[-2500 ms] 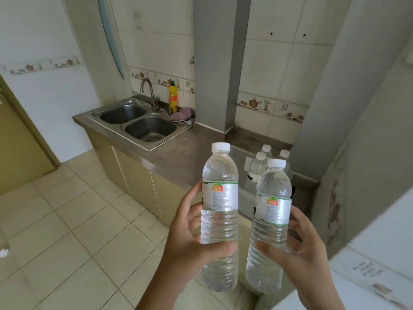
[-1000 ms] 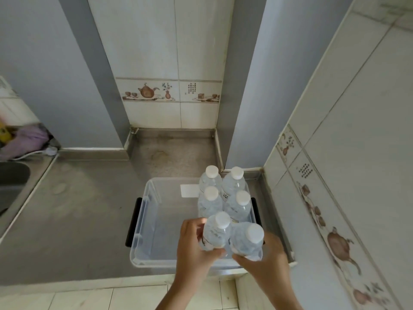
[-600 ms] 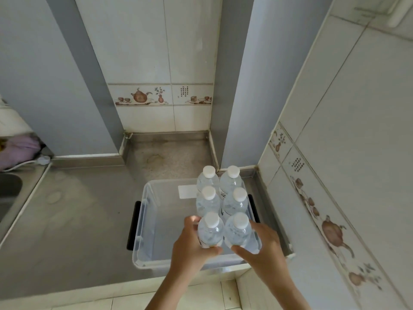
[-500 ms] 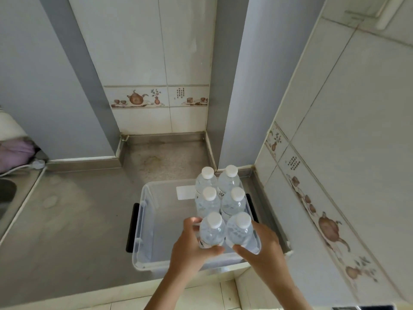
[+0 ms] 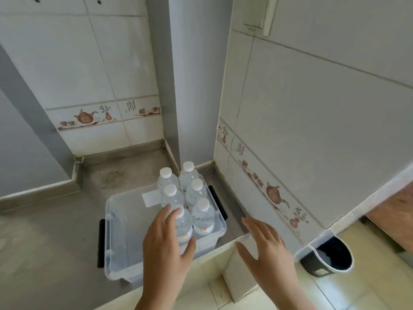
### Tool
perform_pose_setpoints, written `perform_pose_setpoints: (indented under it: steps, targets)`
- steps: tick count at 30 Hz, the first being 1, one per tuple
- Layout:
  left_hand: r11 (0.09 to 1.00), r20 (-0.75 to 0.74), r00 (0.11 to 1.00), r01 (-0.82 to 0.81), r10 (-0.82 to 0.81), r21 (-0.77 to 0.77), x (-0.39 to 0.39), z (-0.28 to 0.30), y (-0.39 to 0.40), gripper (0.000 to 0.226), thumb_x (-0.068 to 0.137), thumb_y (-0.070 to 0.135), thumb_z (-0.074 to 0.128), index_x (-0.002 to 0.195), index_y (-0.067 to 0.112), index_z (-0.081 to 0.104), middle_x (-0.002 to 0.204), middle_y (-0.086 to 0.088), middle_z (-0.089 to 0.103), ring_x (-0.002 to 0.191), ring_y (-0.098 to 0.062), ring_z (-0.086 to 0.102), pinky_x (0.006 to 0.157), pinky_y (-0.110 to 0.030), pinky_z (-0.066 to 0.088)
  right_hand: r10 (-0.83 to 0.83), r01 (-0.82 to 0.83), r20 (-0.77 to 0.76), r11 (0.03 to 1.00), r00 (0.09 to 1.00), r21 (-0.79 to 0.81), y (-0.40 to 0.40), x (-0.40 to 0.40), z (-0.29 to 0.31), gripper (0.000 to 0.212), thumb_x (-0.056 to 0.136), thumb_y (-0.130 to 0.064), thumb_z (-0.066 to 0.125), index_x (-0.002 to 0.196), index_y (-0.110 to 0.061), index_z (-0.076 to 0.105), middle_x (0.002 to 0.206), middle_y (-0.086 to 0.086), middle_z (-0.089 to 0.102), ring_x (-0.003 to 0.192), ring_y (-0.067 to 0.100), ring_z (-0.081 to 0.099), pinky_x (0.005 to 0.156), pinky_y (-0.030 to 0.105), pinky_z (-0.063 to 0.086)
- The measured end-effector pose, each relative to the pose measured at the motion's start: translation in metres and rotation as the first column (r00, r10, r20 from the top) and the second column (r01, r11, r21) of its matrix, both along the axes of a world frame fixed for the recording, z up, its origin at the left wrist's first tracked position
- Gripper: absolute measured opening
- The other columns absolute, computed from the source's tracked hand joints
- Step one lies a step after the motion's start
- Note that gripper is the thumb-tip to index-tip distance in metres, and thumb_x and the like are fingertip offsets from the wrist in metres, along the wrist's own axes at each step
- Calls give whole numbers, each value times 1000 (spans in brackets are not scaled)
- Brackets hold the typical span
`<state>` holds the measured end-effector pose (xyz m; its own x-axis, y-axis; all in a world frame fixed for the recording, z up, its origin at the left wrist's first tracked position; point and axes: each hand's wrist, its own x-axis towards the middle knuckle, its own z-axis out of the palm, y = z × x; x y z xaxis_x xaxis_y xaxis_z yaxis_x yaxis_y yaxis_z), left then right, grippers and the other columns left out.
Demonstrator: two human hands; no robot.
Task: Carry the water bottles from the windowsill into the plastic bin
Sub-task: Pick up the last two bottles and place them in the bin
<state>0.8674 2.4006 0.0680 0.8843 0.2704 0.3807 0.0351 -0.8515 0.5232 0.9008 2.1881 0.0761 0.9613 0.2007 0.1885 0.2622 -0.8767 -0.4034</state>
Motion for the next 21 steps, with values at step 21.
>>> perform_pose_setpoints:
  steps: [21]
  targets:
    - [589, -195, 676, 723, -711, 360, -120, 29, -288, 52, 87, 44, 43, 126, 20, 68, 137, -2, 63, 128, -19, 52, 99, -45, 50, -640, 645, 120, 764, 759, -2, -243, -252, 22, 56, 91, -53, 30, 133, -23, 54, 138, -4, 55, 124, 20, 54, 102, 46, 39]
